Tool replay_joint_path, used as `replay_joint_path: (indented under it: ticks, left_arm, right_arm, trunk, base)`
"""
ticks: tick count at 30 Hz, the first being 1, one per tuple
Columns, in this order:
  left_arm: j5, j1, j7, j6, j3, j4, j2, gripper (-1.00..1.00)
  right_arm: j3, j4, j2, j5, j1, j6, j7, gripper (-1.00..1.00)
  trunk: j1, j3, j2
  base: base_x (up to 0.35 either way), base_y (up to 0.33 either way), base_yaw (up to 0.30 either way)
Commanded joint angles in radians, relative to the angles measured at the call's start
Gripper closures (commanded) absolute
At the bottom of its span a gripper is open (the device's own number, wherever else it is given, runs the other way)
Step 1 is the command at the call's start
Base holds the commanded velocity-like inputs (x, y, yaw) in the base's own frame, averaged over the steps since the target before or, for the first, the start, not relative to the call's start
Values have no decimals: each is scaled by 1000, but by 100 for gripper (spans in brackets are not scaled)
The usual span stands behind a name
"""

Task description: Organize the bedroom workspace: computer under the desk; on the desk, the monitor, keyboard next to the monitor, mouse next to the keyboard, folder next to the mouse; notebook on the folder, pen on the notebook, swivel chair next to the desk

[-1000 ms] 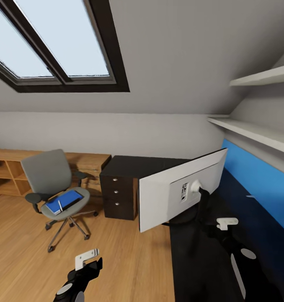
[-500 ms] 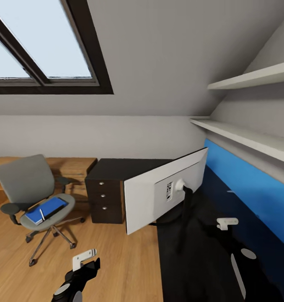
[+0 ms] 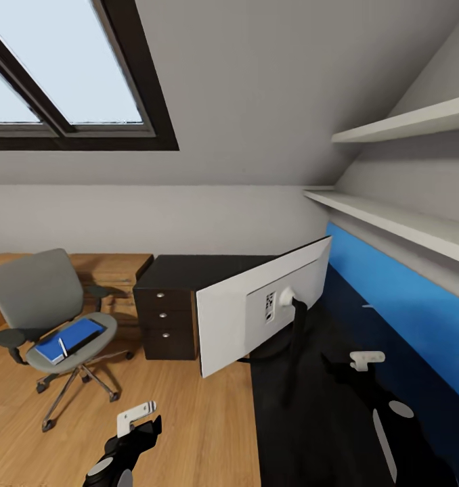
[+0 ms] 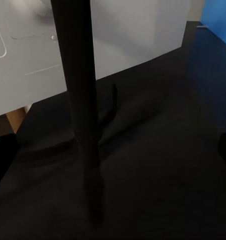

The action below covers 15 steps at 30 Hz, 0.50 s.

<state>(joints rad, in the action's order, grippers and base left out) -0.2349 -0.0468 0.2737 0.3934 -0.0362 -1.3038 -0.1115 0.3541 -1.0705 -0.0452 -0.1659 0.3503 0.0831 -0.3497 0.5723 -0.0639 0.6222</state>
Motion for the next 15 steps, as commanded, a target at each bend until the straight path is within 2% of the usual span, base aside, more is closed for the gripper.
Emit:
replay_joint_path:
  ticks: [1,15]
  left_arm:
    - [-11,-1,5,4,-1,-2,-1,-100]
    - [-11,-1,5,4,-1,-2,-1,-100]
  right_arm:
    - [3,-2,1,-7,1,4,-7,-100]
    - [2,-2,1,-7,1,4,-8,-100]
  trunk:
    - [0,-4,2]
    - [0,-25,2]
  base:
    - [0,0,0]
    - [0,0,0]
